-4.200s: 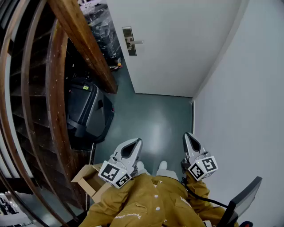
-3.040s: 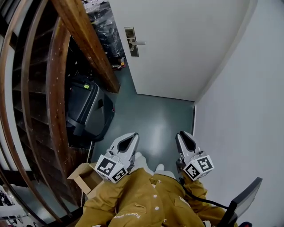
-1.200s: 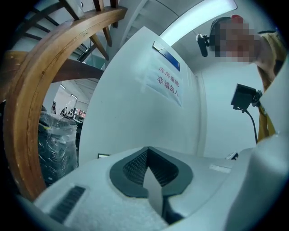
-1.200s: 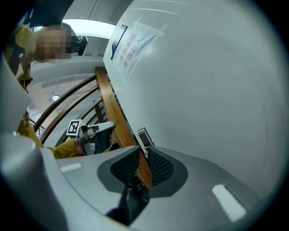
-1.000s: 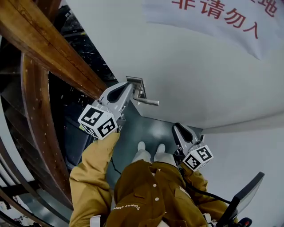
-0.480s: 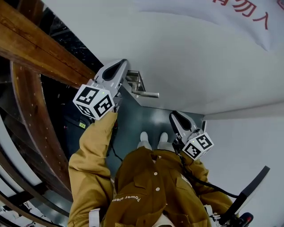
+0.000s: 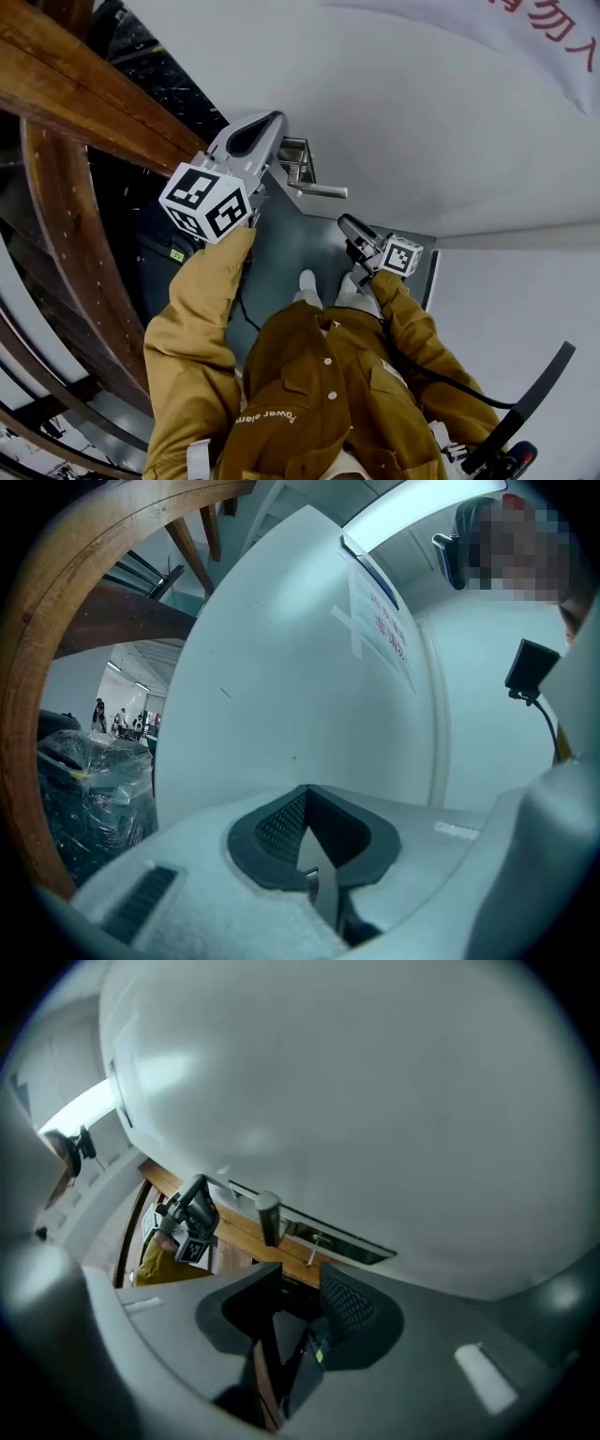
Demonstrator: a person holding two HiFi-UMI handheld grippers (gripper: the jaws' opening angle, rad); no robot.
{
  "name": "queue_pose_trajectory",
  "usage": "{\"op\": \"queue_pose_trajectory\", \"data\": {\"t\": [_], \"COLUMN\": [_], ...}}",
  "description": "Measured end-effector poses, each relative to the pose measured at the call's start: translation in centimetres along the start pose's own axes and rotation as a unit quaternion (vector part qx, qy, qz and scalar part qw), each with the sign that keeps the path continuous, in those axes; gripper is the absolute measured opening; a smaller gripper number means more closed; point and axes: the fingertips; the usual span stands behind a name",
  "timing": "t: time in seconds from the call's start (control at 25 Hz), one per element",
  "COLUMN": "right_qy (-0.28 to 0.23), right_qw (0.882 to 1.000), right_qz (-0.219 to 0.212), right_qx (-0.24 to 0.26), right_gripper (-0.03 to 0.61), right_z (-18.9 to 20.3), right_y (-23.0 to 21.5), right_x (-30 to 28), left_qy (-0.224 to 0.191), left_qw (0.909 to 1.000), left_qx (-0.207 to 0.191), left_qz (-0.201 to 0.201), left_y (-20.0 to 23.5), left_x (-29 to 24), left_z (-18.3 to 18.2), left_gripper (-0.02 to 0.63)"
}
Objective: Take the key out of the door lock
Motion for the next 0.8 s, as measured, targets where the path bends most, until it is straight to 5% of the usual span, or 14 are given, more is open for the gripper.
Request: {"op": "queue_pose_trajectory", "data": {"t": [0.12,0.32,0.48,0.8], "right_qy": [0.024,0.063,0.046,-0.02], "right_qw": [0.997,0.994,0.99,0.989], "right_qz": [-0.035,-0.056,-0.092,-0.082], "right_qx": [-0.069,-0.063,-0.094,-0.124], "right_gripper": [0.121,0.121,0.121,0.127], "right_z": [1.8,2.6,1.9,1.4], "right_y": [-0.9,-0.7,0.6,-0.1], "right_x": [-3.8,-7.8,-10.3,-12.1], "left_qy": [0.004,0.008,0.009,0.011], "left_qw": [1.0,0.9999,0.9998,0.9998], "left_qx": [-0.001,-0.007,-0.01,-0.009], "left_qz": [0.004,0.013,0.011,0.011], "left_y": [0.0,-0.2,-0.3,-0.2], "left_x": [0.0,0.1,0.2,0.1], "left_z": [-0.1,-0.1,-0.2,-0.3], "left_gripper": [-0.002,-0.002,-0.002,-0.002]}}
Point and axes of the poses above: the fingertips, and each gripper's own axes: x backward along the fingers, y to its left, z out of its underside, and after that the axes turned 5 degrees about -y, right-handed
